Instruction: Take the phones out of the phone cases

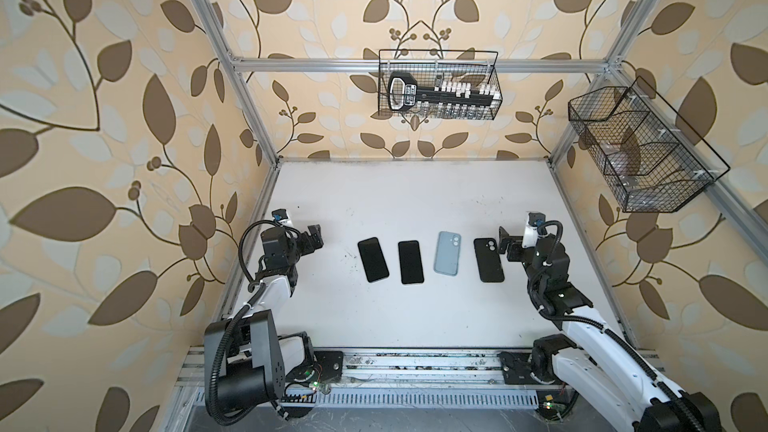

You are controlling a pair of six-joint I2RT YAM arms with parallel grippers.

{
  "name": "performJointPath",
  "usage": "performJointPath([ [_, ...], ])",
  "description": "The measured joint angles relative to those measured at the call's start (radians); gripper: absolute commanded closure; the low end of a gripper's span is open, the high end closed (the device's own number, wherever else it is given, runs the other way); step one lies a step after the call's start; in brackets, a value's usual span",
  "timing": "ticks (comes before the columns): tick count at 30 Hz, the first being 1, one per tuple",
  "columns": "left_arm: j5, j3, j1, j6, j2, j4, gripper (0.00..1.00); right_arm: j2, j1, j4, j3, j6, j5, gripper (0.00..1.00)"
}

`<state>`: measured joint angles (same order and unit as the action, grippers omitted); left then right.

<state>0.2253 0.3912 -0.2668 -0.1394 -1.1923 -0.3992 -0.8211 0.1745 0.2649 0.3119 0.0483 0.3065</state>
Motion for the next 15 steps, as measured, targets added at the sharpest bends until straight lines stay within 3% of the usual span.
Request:
performJointPath([
  [8, -0.033, -0.078, 0.055, 0.012, -0.096, -0.206, 0.01, -0.209, -0.047, 0.307, -0.124, -0.033, -0.002, 0.0],
  [15, -0.051, -0.102, 0.079, 0.028, -0.203, -0.355, 0.01, -0.359, -0.053, 0.493, -0.134, -0.066, -0.061, 0.0],
])
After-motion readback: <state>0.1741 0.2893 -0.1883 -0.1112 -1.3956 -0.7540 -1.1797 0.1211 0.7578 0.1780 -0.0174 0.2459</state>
